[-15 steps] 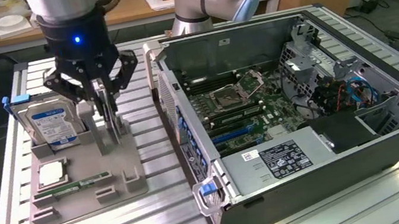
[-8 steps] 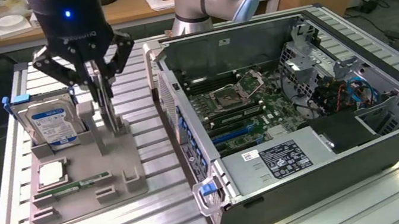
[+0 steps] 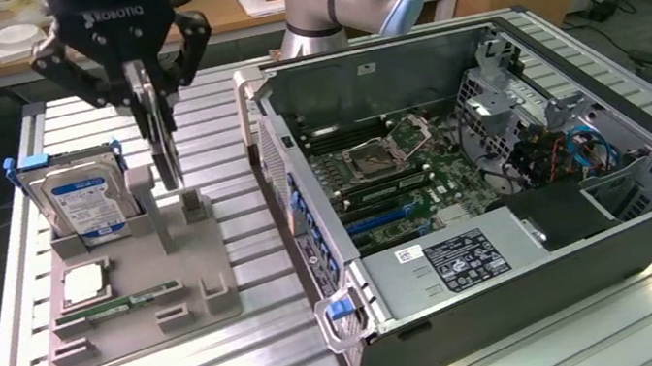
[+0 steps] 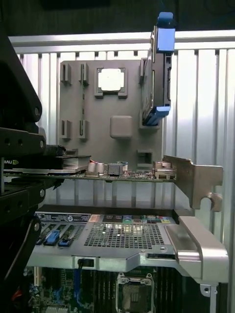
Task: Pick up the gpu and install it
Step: 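Pick up the gpu and move the gpu toward the slot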
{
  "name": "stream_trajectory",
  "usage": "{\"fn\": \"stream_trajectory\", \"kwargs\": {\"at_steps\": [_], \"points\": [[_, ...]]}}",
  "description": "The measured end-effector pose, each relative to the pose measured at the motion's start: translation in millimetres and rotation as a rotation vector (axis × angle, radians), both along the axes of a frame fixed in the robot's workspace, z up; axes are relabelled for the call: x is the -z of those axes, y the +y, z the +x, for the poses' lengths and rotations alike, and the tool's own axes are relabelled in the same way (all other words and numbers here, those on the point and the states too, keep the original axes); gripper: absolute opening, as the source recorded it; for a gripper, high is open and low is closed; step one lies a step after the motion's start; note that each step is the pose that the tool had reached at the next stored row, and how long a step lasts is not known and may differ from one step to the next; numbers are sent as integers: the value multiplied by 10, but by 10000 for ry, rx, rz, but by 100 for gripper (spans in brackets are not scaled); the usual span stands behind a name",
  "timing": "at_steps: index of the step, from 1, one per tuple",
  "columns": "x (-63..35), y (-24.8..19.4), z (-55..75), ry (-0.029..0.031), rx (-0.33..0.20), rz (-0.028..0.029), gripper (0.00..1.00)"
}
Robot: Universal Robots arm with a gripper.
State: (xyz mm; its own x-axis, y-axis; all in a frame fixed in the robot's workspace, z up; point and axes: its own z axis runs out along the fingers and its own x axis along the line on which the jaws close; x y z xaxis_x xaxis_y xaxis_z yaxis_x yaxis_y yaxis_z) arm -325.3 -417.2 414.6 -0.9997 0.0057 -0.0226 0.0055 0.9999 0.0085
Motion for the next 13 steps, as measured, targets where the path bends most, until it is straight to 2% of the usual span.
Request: {"fn": "stream_trajectory", "kwargs": {"at_steps": [3,4,6,7,8,13], "points": [[-128,0,0,1,-1,-2,26],[-146,0,1,0,-2,-43,26],[-152,0,0,-1,0,-358,26],[-153,0,0,1,0,-468,26],[-152,0,0,-1,-1,-524,26],[-153,0,81,0,0,-531,26]]}}
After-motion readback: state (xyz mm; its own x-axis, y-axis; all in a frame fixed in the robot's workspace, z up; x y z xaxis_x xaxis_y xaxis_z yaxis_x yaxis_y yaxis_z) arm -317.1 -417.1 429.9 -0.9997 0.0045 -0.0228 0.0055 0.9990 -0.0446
